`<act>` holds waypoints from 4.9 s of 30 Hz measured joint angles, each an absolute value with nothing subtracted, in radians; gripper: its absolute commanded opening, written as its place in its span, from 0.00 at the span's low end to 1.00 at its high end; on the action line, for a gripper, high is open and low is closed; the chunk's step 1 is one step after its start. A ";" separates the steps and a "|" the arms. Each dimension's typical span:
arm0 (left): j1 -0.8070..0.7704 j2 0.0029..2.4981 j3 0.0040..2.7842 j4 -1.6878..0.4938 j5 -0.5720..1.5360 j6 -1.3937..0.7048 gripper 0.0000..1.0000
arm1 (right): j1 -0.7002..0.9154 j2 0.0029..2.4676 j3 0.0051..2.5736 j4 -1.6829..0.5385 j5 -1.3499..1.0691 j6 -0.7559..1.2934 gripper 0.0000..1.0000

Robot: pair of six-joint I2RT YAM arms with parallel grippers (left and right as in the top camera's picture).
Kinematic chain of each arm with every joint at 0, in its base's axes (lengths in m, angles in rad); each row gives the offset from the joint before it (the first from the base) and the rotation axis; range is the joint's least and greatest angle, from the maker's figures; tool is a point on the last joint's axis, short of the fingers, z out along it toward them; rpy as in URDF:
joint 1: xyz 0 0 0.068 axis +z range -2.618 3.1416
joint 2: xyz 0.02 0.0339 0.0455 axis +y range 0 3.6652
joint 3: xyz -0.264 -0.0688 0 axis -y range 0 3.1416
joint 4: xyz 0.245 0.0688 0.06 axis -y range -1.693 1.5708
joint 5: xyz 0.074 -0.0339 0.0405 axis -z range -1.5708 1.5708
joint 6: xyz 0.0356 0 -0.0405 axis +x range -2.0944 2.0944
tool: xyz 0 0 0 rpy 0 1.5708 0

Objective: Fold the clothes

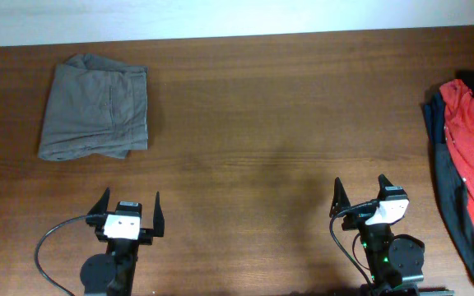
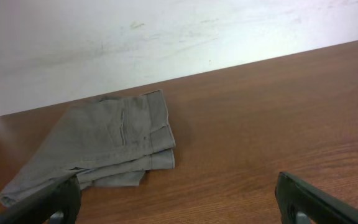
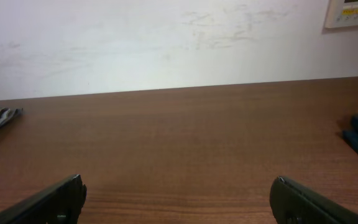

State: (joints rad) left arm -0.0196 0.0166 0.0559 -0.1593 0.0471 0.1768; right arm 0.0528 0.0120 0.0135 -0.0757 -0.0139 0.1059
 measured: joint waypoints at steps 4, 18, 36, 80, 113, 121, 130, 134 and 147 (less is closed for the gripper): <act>-0.020 0.017 0.056 -0.159 0.047 0.177 0.99 | 0.053 0.012 0.014 -0.076 -0.014 0.105 0.99; -0.020 0.017 0.056 -0.160 0.047 0.177 0.99 | 0.053 0.012 0.014 -0.075 -0.014 0.105 0.99; -0.020 0.017 0.056 -0.144 0.175 0.177 0.99 | 0.053 0.012 0.014 -0.074 -0.014 0.105 0.99; -0.020 1.268 1.317 -0.871 0.354 0.104 0.99 | -0.223 1.470 1.419 -1.029 -0.045 0.333 0.95; -0.020 1.268 1.320 -0.879 0.386 0.104 0.99 | -0.579 2.236 1.790 -0.656 0.126 0.381 0.04; -0.020 1.268 1.320 -0.894 0.386 0.104 0.99 | -0.517 1.986 1.790 -0.727 -0.025 0.332 0.04; -0.020 1.264 1.321 -0.913 0.385 0.104 0.99 | -0.204 1.759 1.810 -0.934 -0.107 0.328 0.04; -0.020 1.228 1.344 -0.943 0.357 0.104 0.99 | -0.002 1.768 1.808 -1.001 -0.115 0.329 0.04; -0.020 0.982 1.437 -0.995 0.177 0.104 0.99 | 0.635 1.831 1.805 -0.933 -0.103 0.362 0.22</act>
State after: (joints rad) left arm -0.0204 0.9821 1.4368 -0.9947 0.1768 0.1036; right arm 0.6346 1.8309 1.8053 -0.9333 -0.1032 0.3618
